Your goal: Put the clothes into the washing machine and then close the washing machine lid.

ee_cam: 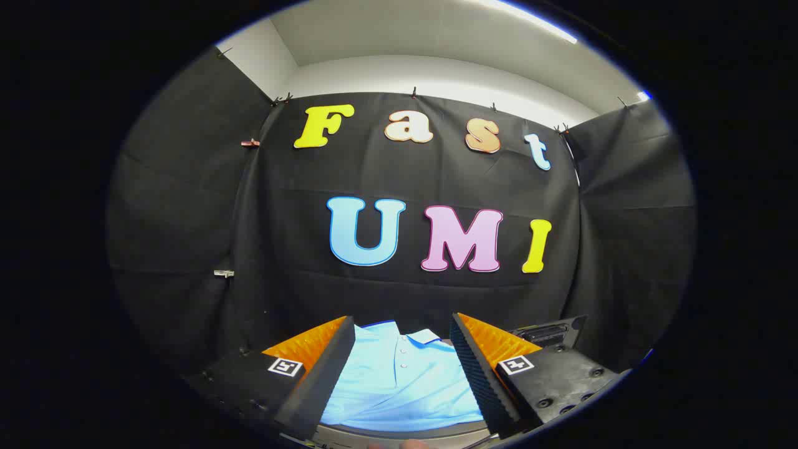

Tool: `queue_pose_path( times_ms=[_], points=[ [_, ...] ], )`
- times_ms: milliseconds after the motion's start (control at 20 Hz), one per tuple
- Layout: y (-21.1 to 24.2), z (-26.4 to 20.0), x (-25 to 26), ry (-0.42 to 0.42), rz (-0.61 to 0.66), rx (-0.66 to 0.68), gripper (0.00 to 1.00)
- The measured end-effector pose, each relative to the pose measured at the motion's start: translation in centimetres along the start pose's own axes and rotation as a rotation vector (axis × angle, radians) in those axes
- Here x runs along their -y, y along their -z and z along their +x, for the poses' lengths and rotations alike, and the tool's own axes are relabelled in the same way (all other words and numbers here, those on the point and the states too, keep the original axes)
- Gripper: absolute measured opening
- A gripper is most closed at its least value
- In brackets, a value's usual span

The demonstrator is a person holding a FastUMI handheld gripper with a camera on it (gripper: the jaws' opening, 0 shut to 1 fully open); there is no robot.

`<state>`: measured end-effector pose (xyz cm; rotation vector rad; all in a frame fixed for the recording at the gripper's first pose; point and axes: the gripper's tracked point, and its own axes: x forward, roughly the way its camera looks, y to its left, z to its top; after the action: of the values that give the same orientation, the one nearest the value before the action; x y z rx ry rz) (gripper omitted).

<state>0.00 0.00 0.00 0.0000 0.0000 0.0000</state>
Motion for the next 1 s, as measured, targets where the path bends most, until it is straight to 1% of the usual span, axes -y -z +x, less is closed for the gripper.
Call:
queue_pose_path(
  times_ms=[1000],
  points=[
    [0.19,0.16,0.11,-0.004,-0.005,-0.018,0.98]
  ],
)
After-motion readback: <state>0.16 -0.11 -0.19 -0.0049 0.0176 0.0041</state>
